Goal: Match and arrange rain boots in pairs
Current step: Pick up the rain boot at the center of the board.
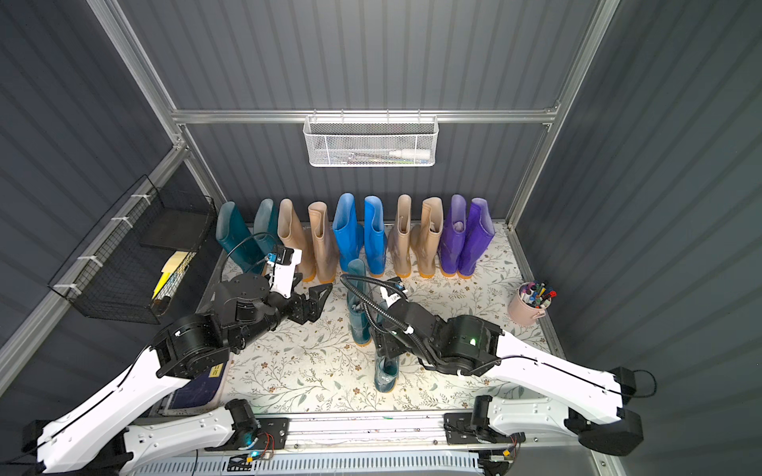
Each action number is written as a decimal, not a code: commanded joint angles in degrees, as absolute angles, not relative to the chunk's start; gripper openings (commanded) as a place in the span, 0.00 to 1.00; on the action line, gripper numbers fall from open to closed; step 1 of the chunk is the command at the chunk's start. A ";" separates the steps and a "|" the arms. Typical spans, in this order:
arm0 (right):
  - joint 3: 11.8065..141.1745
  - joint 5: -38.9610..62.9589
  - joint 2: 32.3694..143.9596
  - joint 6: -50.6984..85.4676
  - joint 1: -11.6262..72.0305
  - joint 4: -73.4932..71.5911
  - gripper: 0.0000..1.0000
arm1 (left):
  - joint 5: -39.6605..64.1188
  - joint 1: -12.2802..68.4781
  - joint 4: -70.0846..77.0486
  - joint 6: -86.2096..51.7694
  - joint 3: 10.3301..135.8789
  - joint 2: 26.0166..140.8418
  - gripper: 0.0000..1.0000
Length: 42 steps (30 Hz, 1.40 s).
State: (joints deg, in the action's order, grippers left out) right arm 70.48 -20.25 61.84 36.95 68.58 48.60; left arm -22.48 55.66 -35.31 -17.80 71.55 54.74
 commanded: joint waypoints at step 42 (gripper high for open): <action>72.43 -25.40 62.67 29.65 63.95 49.06 0.01 | -21.54 55.27 -37.18 -19.42 71.10 54.49 0.84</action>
